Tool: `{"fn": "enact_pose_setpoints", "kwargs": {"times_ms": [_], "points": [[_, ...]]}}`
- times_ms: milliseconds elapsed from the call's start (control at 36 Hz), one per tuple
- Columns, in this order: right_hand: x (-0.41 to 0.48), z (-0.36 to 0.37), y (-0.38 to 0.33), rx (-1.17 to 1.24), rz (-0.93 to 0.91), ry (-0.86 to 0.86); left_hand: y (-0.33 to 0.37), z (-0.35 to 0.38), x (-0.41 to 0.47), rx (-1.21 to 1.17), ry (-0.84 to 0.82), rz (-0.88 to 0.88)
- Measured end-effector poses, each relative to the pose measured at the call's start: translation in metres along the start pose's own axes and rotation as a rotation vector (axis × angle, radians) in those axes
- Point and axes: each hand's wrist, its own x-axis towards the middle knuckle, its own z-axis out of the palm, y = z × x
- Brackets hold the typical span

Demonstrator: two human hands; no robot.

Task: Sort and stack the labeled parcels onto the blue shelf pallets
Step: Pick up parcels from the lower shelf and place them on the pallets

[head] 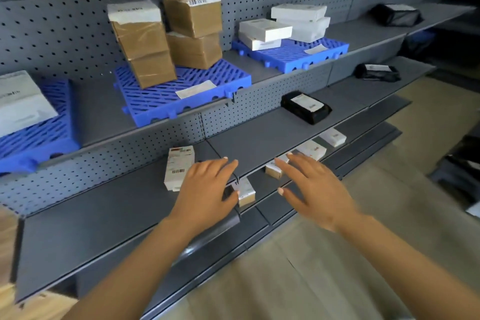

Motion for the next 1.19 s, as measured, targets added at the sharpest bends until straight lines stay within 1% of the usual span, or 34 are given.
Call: {"fn": "enact_pose_setpoints", "kwargs": {"times_ms": [111,194,333,444,556,667,778,917,1083,1194], "points": [[-0.002,0.019,0.012,-0.012,-0.021,-0.086,0.010,0.018,-0.005,-0.027,-0.097,-0.083],[-0.002,0.034,0.019,0.007,-0.052,-0.129,0.016,0.030,-0.009,-0.006,-0.152,-0.131],[0.002,0.054,0.024,0.024,-0.119,-0.165,0.019,0.049,-0.023,0.036,-0.175,-0.243],[0.012,0.070,0.022,0.042,-0.186,-0.224,0.015,0.057,-0.038,0.086,-0.177,-0.312],[0.024,0.081,0.011,0.061,-0.249,-0.300,0.002,0.063,-0.053,0.095,-0.223,-0.398],[0.040,0.090,-0.004,0.062,-0.277,-0.372,-0.019,0.069,-0.064,0.086,-0.243,-0.464],[0.063,0.105,-0.017,0.026,-0.292,-0.392,-0.050,0.079,-0.065,0.061,-0.277,-0.489],[0.096,0.123,-0.036,0.020,-0.245,-0.422,-0.097,0.091,-0.053,0.013,-0.308,-0.492],[0.133,0.153,-0.062,0.020,-0.189,-0.475,-0.154,0.112,-0.040,0.003,-0.420,-0.472],[0.151,0.174,-0.076,0.017,-0.193,-0.510,-0.181,0.128,-0.032,0.022,-0.477,-0.471]]}}
